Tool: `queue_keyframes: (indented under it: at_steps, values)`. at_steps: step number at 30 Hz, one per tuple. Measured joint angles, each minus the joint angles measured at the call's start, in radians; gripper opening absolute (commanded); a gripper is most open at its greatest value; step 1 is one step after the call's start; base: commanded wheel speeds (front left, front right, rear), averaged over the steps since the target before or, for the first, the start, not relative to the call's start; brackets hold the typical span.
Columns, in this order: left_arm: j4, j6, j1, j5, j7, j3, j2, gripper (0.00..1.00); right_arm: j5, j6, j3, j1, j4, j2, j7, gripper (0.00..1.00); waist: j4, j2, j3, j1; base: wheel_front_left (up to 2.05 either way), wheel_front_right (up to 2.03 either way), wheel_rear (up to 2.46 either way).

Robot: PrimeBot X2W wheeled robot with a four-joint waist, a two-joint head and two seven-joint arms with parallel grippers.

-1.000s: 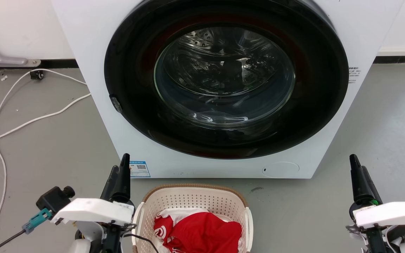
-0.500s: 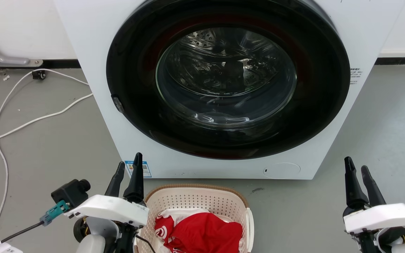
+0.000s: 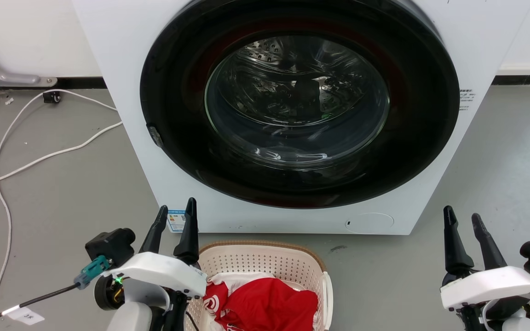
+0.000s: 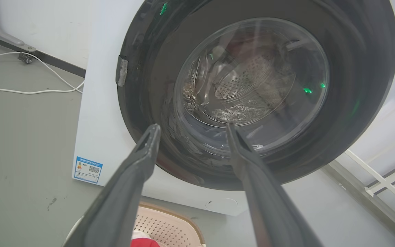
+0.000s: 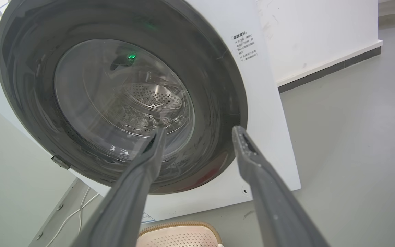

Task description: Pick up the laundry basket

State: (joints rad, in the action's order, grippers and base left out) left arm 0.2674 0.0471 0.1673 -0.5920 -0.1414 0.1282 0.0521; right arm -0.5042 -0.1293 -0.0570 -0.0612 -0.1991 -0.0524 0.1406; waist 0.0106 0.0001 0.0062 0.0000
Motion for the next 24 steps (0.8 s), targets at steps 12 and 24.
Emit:
queue_keyframes:
  at_steps: [12, 24]
  values:
    - [0.020, -0.016, 0.016, 0.139, -0.030, 0.018, 0.000, 1.00, 0.178, 0.000, 0.014, 0.000, 0.009, 0.000, 0.028, 1.00, 0.001, 0.0000, -0.001, 0.0000, 0.00, 0.00, 0.00]
    - [0.042, -0.030, 0.027, 0.263, -0.056, 0.031, 0.000, 1.00, 0.308, 0.000, 0.013, 0.000, 0.000, 0.000, 0.055, 1.00, 0.005, 0.0000, -0.004, 0.0000, 0.00, 0.00, 0.00]
